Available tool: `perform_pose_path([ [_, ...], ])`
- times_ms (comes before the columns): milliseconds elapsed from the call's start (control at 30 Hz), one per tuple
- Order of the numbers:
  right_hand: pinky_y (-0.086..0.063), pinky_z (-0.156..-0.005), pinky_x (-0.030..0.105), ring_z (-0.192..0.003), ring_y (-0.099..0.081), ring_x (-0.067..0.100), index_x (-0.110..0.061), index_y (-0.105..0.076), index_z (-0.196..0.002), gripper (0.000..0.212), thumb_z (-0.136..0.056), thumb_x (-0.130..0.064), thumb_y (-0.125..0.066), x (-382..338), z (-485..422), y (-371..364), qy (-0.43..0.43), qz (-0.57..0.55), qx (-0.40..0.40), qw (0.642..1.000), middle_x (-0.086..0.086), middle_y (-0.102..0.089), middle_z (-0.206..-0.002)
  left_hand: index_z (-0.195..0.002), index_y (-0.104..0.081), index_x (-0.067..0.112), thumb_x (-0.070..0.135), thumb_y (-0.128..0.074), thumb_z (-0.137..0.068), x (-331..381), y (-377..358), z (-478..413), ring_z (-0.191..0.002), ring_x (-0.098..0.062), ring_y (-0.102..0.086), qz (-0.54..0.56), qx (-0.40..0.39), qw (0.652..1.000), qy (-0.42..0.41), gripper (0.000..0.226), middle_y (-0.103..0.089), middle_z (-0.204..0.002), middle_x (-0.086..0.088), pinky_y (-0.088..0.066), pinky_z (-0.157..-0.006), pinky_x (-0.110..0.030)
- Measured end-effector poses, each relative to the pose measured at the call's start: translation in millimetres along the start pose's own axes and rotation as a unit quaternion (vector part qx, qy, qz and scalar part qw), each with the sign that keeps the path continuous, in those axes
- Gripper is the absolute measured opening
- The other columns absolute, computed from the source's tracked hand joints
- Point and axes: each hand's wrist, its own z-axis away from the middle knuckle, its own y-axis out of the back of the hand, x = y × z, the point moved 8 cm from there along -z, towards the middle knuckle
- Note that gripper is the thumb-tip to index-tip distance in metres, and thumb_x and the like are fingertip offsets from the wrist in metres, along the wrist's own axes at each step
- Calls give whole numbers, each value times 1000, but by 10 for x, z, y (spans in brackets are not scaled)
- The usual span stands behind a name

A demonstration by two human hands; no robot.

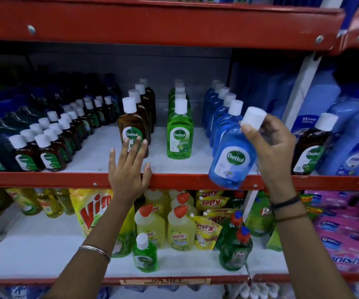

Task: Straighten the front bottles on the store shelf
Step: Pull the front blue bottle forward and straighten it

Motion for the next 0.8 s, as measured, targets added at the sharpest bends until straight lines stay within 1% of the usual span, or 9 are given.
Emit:
perform_pose_path([
  [67, -50, -77, 21, -84, -61, 5, -15, -65, -105, 26, -82, -25, -70, 62, -158, 53, 8, 18, 27, 999, -21, -70, -88, -148, -39, 18, 37, -35, -97, 1, -3, 5, -144, -26, -34, 3, 1, 1000, 2, 54, -48, -149, -7, -15, -119, -48],
  [133, -49, -76, 20, -82, -59, 4, -9, -64, -109, 28, -84, -21, -69, 178, -267, 93, 0, 37, 46, 998, -16, -68, -89, -148, -40, 18, 37, -35, -97, -4, -7, 9, -144, -26, -34, 3, 3, 1000, 3, 54, -49, -148, -7, -14, -120, -47],
  [267, -46, -75, 13, -79, -56, -7, -9, -63, -110, 28, -85, -21, -68, 453, -360, 95, -27, 77, 48, 995, -8, -65, -94, -148, -40, 18, 36, -35, -97, -16, -9, 19, -144, -26, -34, 4, 9, 1000, 4, 54, -50, -148, -7, -14, -120, -46],
  [367, -46, -75, 12, -81, -57, -7, -7, -63, -111, 30, -85, -22, -68, 626, -350, 69, -43, 104, 36, 993, 0, -66, -99, -148, -40, 19, 36, -36, -97, -19, -15, 22, -144, -25, -35, 3, 10, 1000, 6, 54, -49, -148, -6, -19, -118, -49],
  [433, -45, -76, 11, -81, -57, -7, -6, -63, -112, 32, -85, -21, -69, 707, -328, 52, -55, 112, 26, 992, 1, -66, -101, -147, -41, 19, 36, -35, -97, -23, -25, 25, -143, -25, -36, 2, 8, 1000, 7, 54, -49, -148, -5, -23, -116, -51],
  [567, -42, -75, 6, -80, -54, -17, -7, -62, -113, 32, -85, -21, -69, 804, -299, -3, -69, 130, 11, 989, 1, -64, -100, -148, -40, 20, 37, -33, -98, -22, -21, 29, -144, -24, -35, 1, 12, 1000, 5, 53, -50, -148, -4, -25, -115, -52],
  [633, -43, -80, 8, -87, -57, -11, -9, -63, -113, 32, -84, -22, -70, 827, -302, -12, -76, 129, 10, 989, 2, -66, -103, -148, -40, 20, 37, -32, -99, -17, -14, 31, -143, -24, -35, 2, 15, 1000, 6, 53, -49, -148, -4, -27, -114, -52],
  [733, -47, -88, 16, -103, -61, 13, -7, -62, -115, 37, -84, -25, -70, 864, -286, 6, -89, 131, 13, 987, 8, -68, -113, -148, -40, 20, 38, -30, -100, -24, -13, 32, -143, -24, -36, 5, 15, 1000, 8, 52, -49, -148, -4, -28, -114, -53],
  [800, -45, -91, 13, -108, -60, 14, -8, -60, -120, 41, -84, -26, -69, 841, -231, 14, -90, 140, 16, 986, 8, -66, -120, -148, -40, 20, 38, -32, -99, -28, -12, 29, -143, -24, -36, 8, 12, 1000, 8, 53, -50, -148, -4, -28, -114, -53],
])
